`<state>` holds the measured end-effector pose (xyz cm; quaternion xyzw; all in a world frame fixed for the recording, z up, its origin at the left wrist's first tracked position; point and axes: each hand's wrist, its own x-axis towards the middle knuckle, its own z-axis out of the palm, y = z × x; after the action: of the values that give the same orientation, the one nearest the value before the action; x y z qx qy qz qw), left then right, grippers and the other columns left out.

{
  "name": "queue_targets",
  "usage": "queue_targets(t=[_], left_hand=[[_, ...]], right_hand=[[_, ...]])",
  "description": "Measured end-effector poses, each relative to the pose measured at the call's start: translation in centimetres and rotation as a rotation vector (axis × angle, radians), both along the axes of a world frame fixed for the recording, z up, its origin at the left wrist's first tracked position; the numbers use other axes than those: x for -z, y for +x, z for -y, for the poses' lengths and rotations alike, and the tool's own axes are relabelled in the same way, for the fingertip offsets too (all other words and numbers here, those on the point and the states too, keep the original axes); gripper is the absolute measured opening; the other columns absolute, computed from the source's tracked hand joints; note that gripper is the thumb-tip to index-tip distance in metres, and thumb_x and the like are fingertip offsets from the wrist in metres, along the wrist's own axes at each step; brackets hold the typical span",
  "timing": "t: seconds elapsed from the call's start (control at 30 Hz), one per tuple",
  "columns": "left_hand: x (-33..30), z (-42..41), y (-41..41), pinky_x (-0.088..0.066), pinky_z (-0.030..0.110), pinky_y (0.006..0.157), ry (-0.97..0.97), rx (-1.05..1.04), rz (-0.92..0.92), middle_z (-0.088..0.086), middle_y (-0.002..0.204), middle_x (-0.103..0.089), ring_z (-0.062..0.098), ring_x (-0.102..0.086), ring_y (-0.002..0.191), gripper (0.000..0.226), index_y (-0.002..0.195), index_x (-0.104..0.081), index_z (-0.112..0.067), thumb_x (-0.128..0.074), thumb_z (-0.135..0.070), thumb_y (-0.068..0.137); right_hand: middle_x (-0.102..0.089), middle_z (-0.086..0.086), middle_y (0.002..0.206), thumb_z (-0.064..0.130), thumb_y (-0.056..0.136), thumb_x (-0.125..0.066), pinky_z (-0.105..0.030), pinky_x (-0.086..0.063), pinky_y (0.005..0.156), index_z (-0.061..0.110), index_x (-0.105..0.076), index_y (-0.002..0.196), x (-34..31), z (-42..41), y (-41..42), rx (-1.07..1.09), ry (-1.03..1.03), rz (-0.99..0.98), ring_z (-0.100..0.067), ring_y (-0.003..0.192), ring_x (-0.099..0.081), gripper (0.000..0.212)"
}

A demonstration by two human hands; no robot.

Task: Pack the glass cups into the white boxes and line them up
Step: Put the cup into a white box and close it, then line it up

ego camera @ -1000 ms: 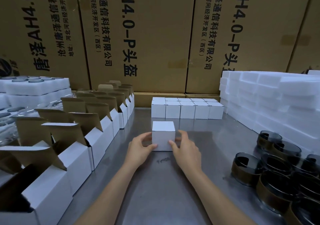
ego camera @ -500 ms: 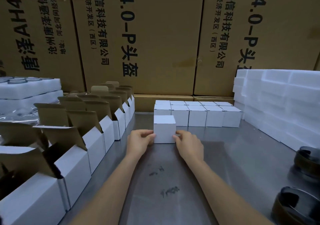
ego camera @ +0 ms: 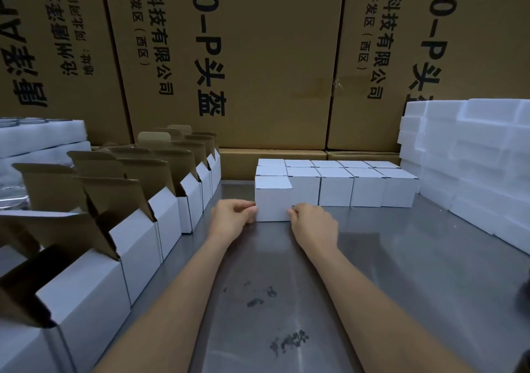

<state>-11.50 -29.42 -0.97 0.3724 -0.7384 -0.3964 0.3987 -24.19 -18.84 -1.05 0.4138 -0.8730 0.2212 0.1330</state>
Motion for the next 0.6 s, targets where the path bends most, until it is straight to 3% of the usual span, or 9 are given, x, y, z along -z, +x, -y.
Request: queue_targets(t=[0.23, 0.3, 0.43, 0.53, 0.6], left_hand=[[0.00, 0.30, -0.35, -0.043, 0.012, 0.053, -0.026, -0.012, 0.036, -0.004, 0.093, -0.064, 0.007, -0.059, 0.063, 0.027, 0.118, -0.067, -0.015, -0.062, -0.020, 0.092], [-0.06, 0.18, -0.26, -0.047, 0.014, 0.058, -0.041, -0.016, 0.046, -0.003, 0.097, -0.065, 0.009, -0.060, 0.068, 0.028, 0.119, -0.066, -0.015, -0.062, -0.019, 0.092], [-0.14, 0.07, -0.21, -0.051, 0.033, 0.092, -0.058, -0.002, 0.071, 0.005, 0.113, -0.068, 0.025, -0.064, 0.098, 0.029, 0.121, -0.065, -0.013, -0.061, -0.019, 0.092], [-0.16, -0.18, -0.03, -0.051, 0.039, 0.093, -0.046, -0.016, 0.061, 0.003, 0.112, -0.067, 0.024, -0.063, 0.100, 0.028, 0.119, -0.066, -0.013, -0.061, -0.021, 0.093], [-0.14, -0.47, 0.21, -0.051, 0.035, 0.090, -0.058, -0.045, 0.059, -0.002, 0.104, -0.063, 0.018, -0.059, 0.097, 0.027, 0.118, -0.066, -0.014, -0.060, -0.022, 0.093]], right_hand=[[-0.065, -0.008, 0.105, 0.038, 0.101, -0.036, -0.031, -0.034, 0.068, 0.016, -0.063, 0.100, 0.21, 0.46, -0.39, -0.005, 0.003, -0.004, -0.032, 0.099, -0.059, 0.034], [-0.066, -0.008, 0.104, 0.038, 0.101, -0.036, -0.030, -0.034, 0.068, 0.016, -0.063, 0.099, 0.26, 0.49, -0.40, -0.009, 0.004, -0.013, -0.032, 0.098, -0.059, 0.035], [-0.066, -0.006, 0.103, 0.037, 0.101, -0.036, -0.029, -0.034, 0.066, 0.017, -0.064, 0.101, 0.34, 0.50, -0.35, -0.012, -0.005, -0.039, -0.030, 0.097, -0.060, 0.035], [-0.066, -0.006, 0.101, 0.035, 0.102, -0.035, -0.028, -0.033, 0.064, 0.015, -0.061, 0.102, 0.19, 0.42, 0.03, -0.011, -0.002, -0.105, -0.029, 0.093, -0.061, 0.032], [-0.066, -0.005, 0.096, 0.030, 0.102, -0.033, -0.028, -0.028, 0.057, 0.014, -0.056, 0.096, 0.04, 0.16, 0.54, -0.005, -0.018, -0.157, -0.028, 0.084, -0.059, 0.028]])
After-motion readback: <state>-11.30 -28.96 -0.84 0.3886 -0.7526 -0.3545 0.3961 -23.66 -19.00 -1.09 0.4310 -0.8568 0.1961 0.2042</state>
